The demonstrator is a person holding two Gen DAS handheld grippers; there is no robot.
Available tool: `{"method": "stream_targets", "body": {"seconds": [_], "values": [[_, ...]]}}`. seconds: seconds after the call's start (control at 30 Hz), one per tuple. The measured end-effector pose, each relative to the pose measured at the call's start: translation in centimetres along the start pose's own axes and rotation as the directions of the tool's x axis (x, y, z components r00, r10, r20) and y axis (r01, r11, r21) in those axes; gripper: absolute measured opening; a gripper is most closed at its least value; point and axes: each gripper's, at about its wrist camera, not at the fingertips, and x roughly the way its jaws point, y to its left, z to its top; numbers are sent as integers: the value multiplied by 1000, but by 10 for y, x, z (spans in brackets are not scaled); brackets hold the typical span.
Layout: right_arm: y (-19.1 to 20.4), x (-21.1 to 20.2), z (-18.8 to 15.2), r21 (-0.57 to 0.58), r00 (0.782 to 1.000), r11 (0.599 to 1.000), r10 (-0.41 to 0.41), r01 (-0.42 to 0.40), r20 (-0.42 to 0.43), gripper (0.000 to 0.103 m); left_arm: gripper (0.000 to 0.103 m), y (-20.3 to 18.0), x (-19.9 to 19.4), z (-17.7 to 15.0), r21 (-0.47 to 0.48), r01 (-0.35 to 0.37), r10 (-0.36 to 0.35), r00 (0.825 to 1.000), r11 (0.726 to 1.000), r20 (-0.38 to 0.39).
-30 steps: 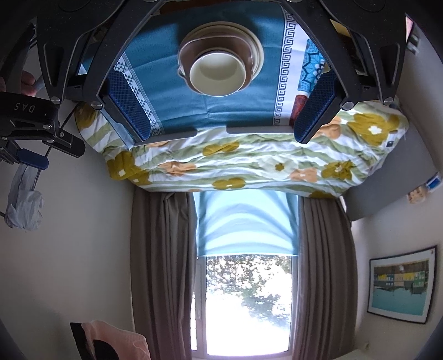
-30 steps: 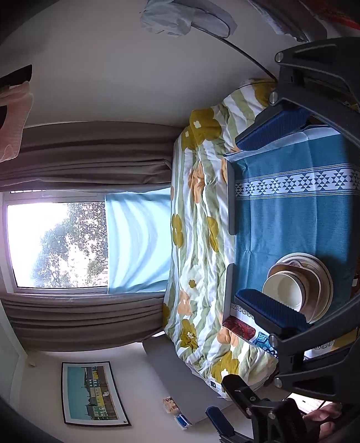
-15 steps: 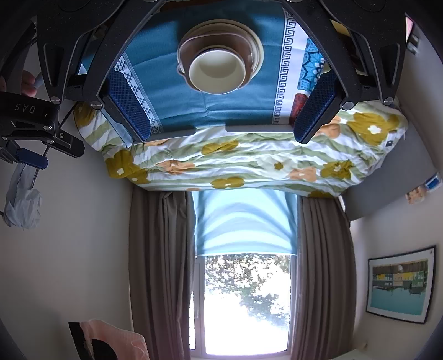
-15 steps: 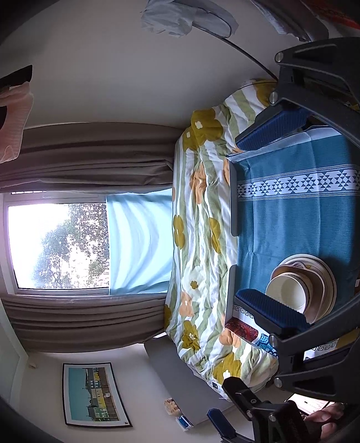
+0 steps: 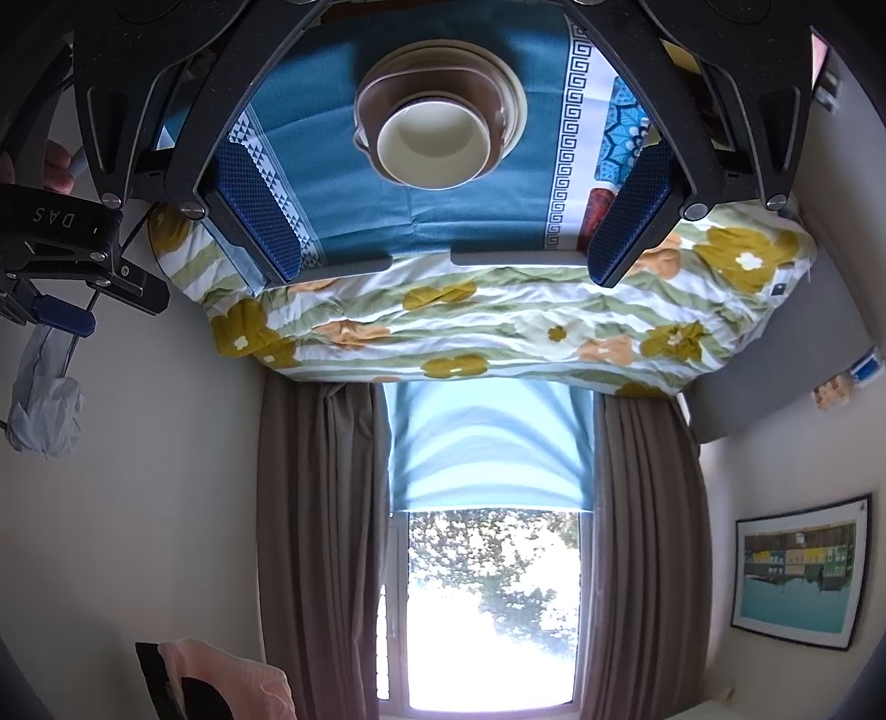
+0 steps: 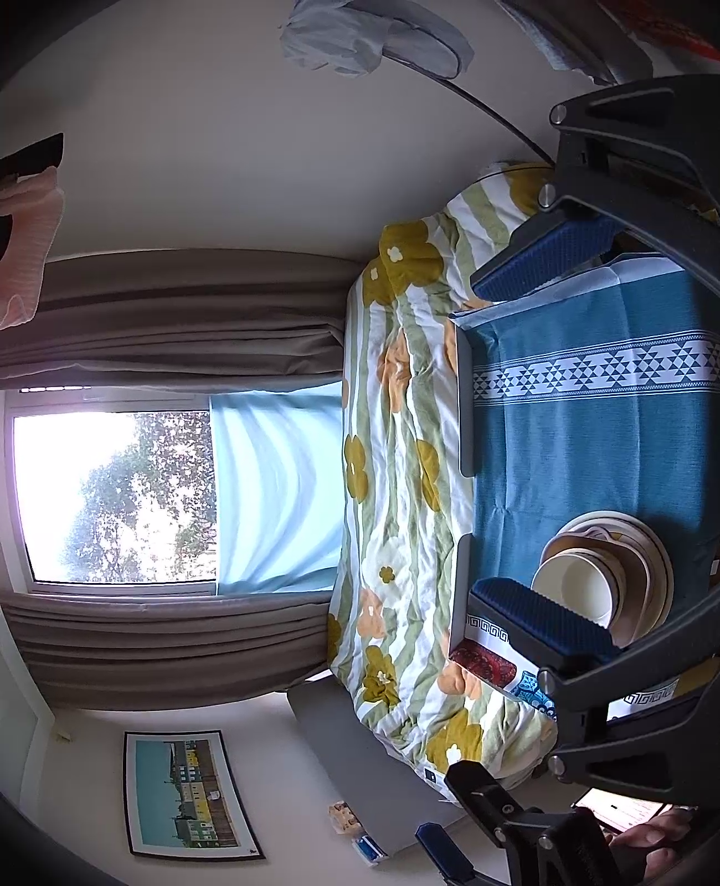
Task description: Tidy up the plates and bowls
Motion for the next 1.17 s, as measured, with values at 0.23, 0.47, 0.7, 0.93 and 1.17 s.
{"method": "stream_targets", "body": {"seconds": [0.23, 0.47, 0.7, 0.93, 1.17], "values": [[0, 0, 1, 3, 1000, 1000, -5, 5, 3, 100, 103, -1, -1, 1, -4, 1, -1, 1000, 1000, -1], [-1, 0, 1, 6, 1000, 1000, -8, 8, 7, 100, 103, -3, -1, 1, 3, -4, 4, 1000, 1000, -1], [2, -3, -1, 8, 1000, 1000, -9, 9, 8, 100, 103, -4, -5, 0, 14, -27, 27, 1000, 1000, 5], [8, -5, 1, 10, 1000, 1000, -9, 9, 16, 100, 103, 4, -9, 2, 5, -82, 82, 996, 997, 27], [14, -4, 5, 11, 1000, 1000, -9, 9, 17, 100, 103, 11, -12, 2, 8, -80, 79, 995, 997, 63]]}}
